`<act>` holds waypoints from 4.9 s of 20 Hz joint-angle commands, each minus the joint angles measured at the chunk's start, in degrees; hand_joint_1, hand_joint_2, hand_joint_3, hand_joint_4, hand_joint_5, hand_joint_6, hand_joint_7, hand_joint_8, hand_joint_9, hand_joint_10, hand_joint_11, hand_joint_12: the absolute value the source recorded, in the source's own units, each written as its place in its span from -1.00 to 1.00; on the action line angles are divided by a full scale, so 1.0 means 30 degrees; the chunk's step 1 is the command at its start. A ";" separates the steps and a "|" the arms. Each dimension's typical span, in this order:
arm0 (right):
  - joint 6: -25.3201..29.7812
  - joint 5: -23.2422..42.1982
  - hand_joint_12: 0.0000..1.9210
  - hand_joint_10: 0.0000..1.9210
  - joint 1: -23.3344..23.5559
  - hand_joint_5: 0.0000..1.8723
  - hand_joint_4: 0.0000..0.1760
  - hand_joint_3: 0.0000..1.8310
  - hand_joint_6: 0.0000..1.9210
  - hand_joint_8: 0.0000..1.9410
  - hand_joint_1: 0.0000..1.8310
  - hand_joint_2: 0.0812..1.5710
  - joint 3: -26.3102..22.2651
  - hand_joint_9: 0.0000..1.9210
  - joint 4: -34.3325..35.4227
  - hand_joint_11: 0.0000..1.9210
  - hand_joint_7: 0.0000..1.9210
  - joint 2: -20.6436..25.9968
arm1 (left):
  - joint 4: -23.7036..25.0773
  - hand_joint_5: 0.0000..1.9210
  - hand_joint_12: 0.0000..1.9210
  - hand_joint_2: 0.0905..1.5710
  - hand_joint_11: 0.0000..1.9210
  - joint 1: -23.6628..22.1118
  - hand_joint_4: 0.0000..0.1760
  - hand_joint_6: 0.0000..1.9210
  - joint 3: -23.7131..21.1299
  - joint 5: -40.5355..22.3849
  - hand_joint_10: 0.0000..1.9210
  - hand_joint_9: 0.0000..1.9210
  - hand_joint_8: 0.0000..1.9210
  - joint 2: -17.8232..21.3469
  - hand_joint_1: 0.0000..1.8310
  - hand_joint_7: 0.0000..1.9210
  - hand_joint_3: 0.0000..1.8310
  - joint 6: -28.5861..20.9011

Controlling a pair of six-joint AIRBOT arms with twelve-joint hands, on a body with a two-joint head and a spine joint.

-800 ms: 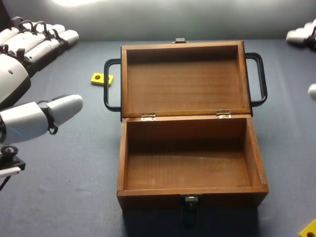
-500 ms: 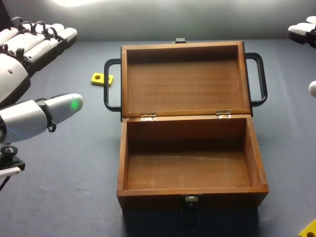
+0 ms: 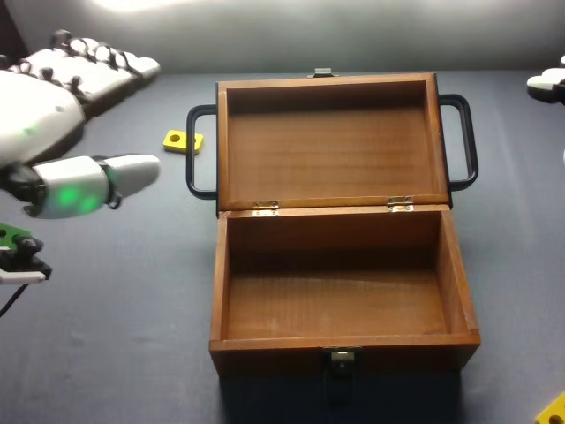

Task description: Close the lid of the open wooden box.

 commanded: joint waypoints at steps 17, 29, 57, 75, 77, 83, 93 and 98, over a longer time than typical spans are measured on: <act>0.1009 -0.5380 -1.00 -1.00 0.3850 -0.73 -0.92 -1.00 -1.00 -0.99 -1.00 0.74 0.3275 -0.91 -0.4004 -0.91 -0.78 -0.2289 | 0.0012 -0.95 -0.97 0.58 -0.96 -0.3506 -1.00 -1.00 0.3252 0.6615 -1.00 -0.92 -1.00 -0.2585 -1.00 -0.93 -1.00 0.3115; 0.1829 -0.6010 -0.99 -1.00 0.4727 -0.78 -1.00 -1.00 -1.00 -0.99 -1.00 0.70 0.3781 -0.94 -0.5937 -0.91 -0.82 -0.3320 | 0.0134 -1.00 -0.96 0.49 -0.92 -0.4151 -1.00 -1.00 0.4682 0.8775 -1.00 -1.00 -1.00 -0.4075 -1.00 -1.00 -1.00 0.3524; 0.2434 -0.4532 -1.00 -1.00 0.5112 -0.78 -1.00 -1.00 -1.00 -0.99 -1.00 0.72 0.2990 -0.96 -0.5864 -0.95 -0.82 -0.3356 | -0.0227 -1.00 -1.00 0.49 -1.00 -0.3599 -1.00 -1.00 0.2816 0.6231 -1.00 -1.00 -1.00 -0.2973 -1.00 -1.00 -1.00 0.3803; 0.2434 -0.2018 -1.00 -1.00 0.4564 -0.78 -1.00 -0.99 -1.00 -1.00 -1.00 0.79 0.0945 -0.96 -0.5790 -0.94 -0.81 -0.2388 | 0.1127 -1.00 -0.99 0.69 -0.97 -0.0721 -1.00 -1.00 -0.0513 0.0070 -0.99 -0.98 -1.00 -0.0028 -1.00 -1.00 -0.99 0.0474; 0.2434 -0.1589 -1.00 -1.00 0.4251 -0.77 -1.00 -0.99 -0.99 -1.00 -1.00 0.79 0.0573 -0.98 -0.5790 -0.95 -0.81 -0.2125 | 0.1190 -0.95 -0.97 0.67 -0.93 -0.0469 -1.00 -0.98 -0.0809 -0.0224 -0.98 -0.95 -0.98 0.0195 -1.00 -0.95 -1.00 0.0451; 0.2434 -0.0164 -0.98 -0.98 0.3265 -0.78 -1.00 -1.00 -1.00 -0.99 -1.00 0.69 -0.0491 -0.93 -0.5792 -0.90 -0.79 -0.1468 | 0.1381 -0.91 -0.95 0.65 -0.89 0.0045 -1.00 -1.00 -0.1347 -0.0665 -1.00 -0.89 -1.00 0.0489 -1.00 -0.89 -1.00 0.0180; 0.2808 0.0547 -0.99 -1.00 0.1856 -0.84 -0.95 -0.99 -1.00 -1.00 -0.99 0.79 -0.1293 -1.00 -0.5828 -0.92 -0.91 -0.1351 | 0.1356 -0.95 -0.95 0.66 -0.91 0.1036 -1.00 -1.00 -0.1853 -0.1429 -0.99 -0.90 -1.00 0.0831 -1.00 -0.94 -1.00 -0.0395; 0.2852 0.0545 -0.98 -1.00 0.1413 -0.89 -0.65 -1.00 -1.00 -1.00 -0.83 0.79 -0.1454 -1.00 -0.5735 -0.91 -0.93 -0.1347 | 0.1352 -0.95 -0.94 0.67 -0.89 0.1196 -1.00 -1.00 -0.1874 -0.1391 -0.99 -0.88 -0.99 0.0659 -1.00 -0.93 -1.00 -0.0481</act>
